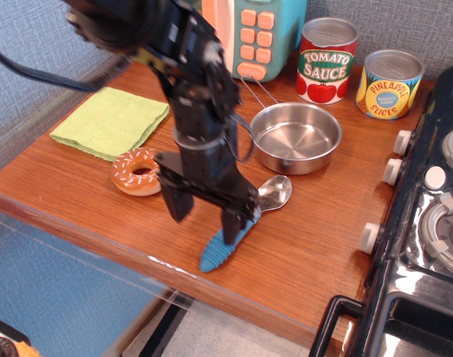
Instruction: Put the Blue spoon on top of the green cloth
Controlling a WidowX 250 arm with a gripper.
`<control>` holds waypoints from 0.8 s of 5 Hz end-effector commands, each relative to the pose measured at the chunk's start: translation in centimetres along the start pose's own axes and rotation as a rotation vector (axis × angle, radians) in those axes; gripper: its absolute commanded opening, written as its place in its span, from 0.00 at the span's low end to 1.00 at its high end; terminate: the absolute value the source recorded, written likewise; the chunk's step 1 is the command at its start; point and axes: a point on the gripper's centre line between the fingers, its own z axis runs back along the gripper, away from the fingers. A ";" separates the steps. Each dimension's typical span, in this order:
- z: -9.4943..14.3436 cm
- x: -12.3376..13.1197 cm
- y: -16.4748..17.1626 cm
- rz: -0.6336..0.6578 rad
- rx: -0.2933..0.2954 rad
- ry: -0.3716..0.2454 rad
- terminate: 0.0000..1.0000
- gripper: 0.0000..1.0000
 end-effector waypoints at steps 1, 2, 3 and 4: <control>-0.6 1.2 -1.8 -0.064 0.025 -0.010 0.00 1.00; -1.8 1.6 -1.8 -0.057 0.043 0.017 0.00 1.00; -2.2 1.7 -1.5 -0.051 0.053 0.025 0.00 0.00; -1.5 1.9 -1.2 -0.050 0.033 0.014 0.00 0.00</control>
